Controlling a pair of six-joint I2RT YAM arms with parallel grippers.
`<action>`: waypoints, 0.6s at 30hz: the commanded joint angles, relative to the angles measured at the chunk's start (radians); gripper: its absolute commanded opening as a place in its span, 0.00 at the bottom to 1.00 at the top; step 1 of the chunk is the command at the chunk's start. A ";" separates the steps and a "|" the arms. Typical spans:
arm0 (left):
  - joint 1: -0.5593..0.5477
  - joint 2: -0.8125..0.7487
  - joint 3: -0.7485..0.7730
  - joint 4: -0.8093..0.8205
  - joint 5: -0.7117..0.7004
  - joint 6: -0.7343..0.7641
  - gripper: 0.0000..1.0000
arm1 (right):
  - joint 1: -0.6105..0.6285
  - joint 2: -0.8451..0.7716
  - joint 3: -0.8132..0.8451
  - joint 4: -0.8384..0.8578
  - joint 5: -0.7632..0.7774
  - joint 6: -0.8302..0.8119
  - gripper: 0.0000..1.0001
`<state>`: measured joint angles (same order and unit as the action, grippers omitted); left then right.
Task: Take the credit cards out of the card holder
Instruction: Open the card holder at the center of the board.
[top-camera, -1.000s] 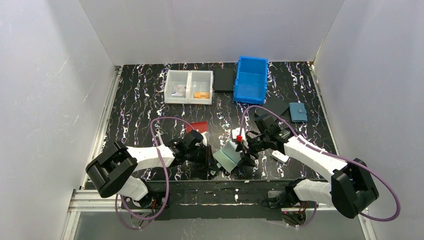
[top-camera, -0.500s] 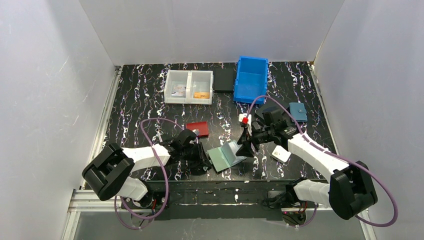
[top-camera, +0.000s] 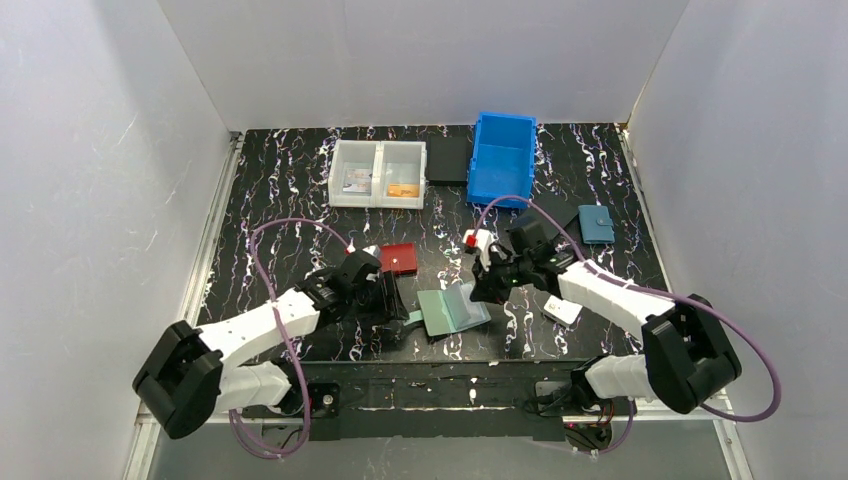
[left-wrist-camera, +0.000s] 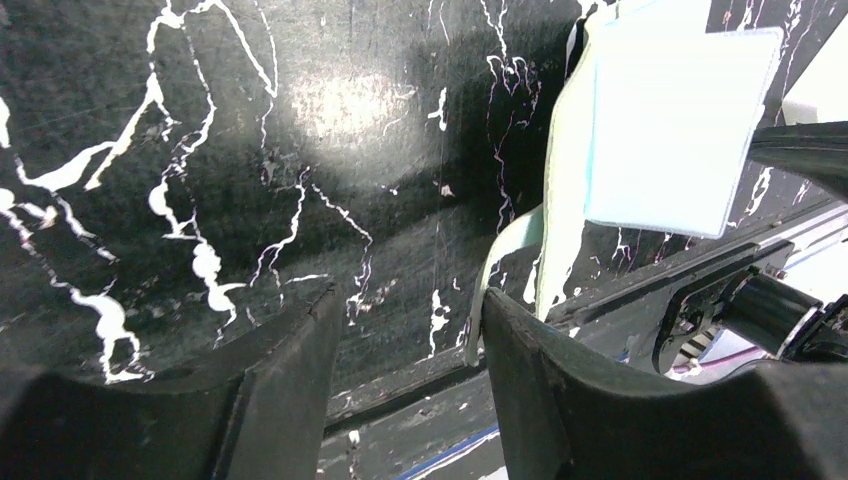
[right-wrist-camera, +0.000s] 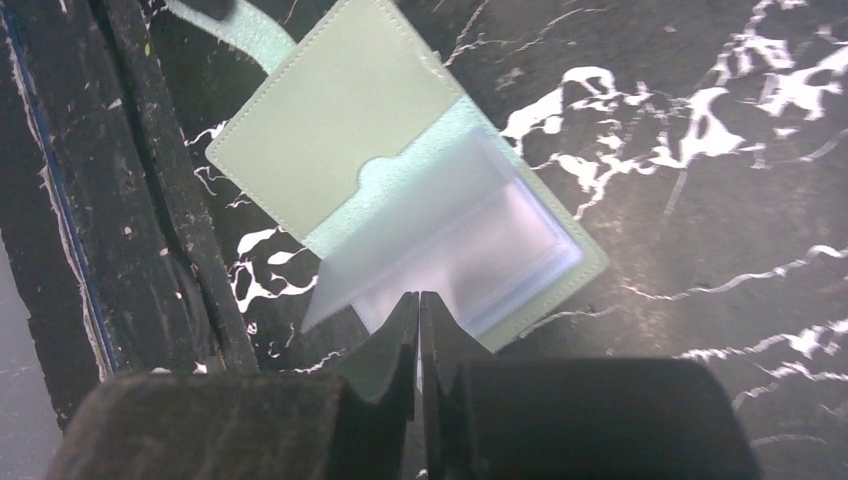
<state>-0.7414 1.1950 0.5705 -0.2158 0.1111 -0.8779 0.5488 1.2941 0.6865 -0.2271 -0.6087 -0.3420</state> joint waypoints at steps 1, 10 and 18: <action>0.004 -0.105 -0.012 -0.098 -0.048 0.042 0.53 | 0.079 0.032 0.031 0.045 0.054 0.009 0.09; 0.017 -0.586 -0.140 -0.068 -0.047 0.013 0.98 | 0.315 0.116 0.059 0.158 0.122 0.087 0.15; 0.021 -0.665 -0.298 0.147 0.096 -0.171 0.89 | 0.398 0.243 0.075 0.208 0.280 0.212 0.21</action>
<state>-0.7254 0.5151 0.3544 -0.2146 0.1279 -0.9401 0.9237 1.4890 0.7142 -0.0613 -0.3988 -0.1971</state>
